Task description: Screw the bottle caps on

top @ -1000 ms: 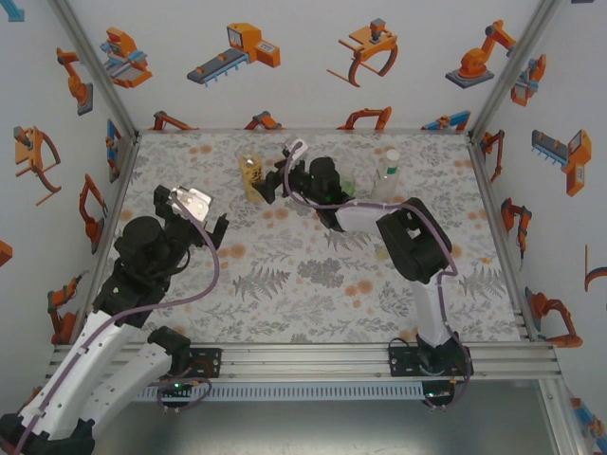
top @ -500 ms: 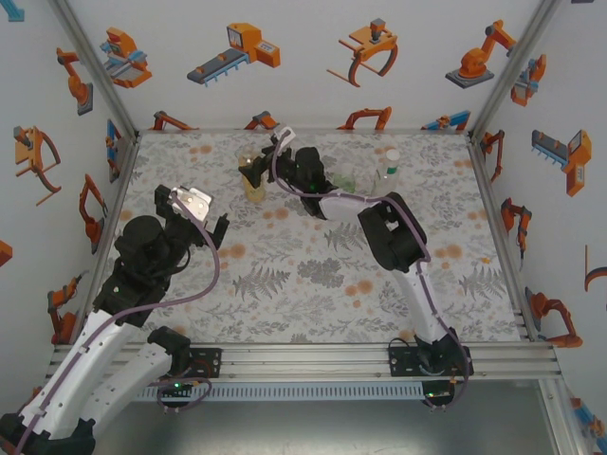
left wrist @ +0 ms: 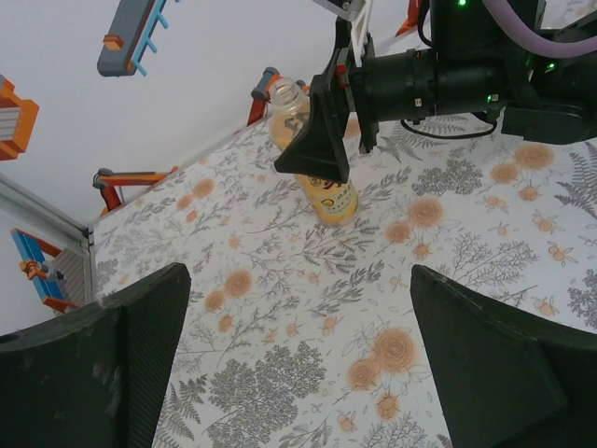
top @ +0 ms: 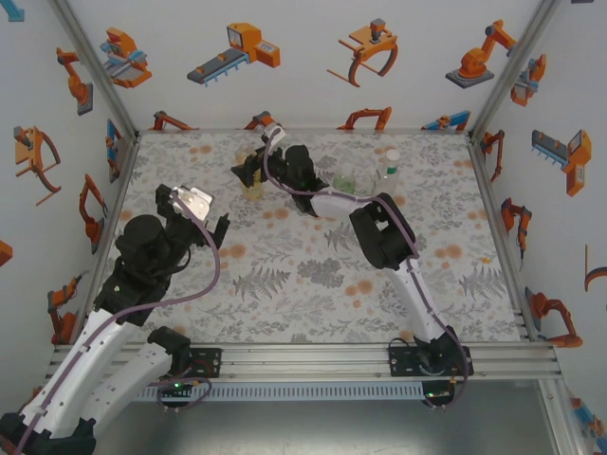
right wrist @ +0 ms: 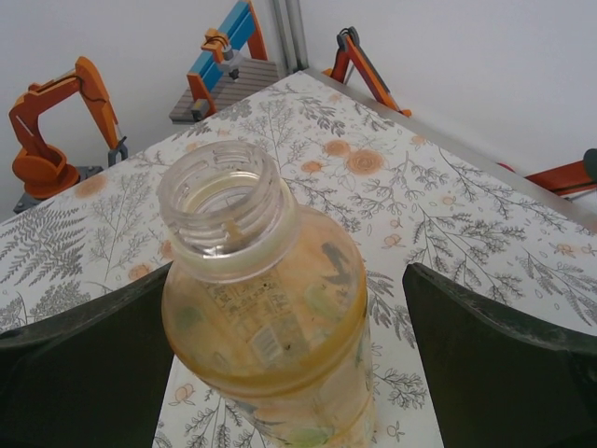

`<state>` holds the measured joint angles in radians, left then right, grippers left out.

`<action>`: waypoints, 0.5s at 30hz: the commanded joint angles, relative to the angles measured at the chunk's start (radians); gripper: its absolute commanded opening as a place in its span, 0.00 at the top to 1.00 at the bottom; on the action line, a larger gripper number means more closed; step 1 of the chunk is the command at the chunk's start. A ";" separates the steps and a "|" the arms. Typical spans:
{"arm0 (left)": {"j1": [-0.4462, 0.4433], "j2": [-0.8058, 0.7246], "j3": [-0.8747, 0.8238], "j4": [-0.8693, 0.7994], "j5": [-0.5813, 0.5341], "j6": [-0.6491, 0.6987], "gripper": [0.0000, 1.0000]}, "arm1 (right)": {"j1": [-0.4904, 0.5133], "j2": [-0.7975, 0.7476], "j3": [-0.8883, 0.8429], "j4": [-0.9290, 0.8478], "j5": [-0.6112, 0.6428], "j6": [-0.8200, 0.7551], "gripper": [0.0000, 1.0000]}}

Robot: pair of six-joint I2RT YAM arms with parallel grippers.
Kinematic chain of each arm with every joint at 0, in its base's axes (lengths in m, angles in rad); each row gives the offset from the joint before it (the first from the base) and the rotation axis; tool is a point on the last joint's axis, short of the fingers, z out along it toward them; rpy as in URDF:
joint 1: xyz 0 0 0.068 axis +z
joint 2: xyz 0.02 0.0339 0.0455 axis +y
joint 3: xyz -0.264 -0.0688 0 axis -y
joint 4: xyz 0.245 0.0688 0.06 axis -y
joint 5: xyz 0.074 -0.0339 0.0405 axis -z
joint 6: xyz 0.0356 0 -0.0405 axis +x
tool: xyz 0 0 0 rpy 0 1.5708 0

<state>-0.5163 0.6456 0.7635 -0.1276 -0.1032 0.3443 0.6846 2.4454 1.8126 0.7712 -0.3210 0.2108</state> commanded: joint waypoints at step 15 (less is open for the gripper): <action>0.011 0.015 -0.006 0.011 0.028 -0.016 0.07 | 0.018 -0.041 0.004 0.004 -0.029 -0.004 0.49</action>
<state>-0.5152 0.6586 0.7631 -0.1280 -0.0902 0.3435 0.6964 2.4516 1.8317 0.7650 -0.3290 0.2127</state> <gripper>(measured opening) 0.930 0.588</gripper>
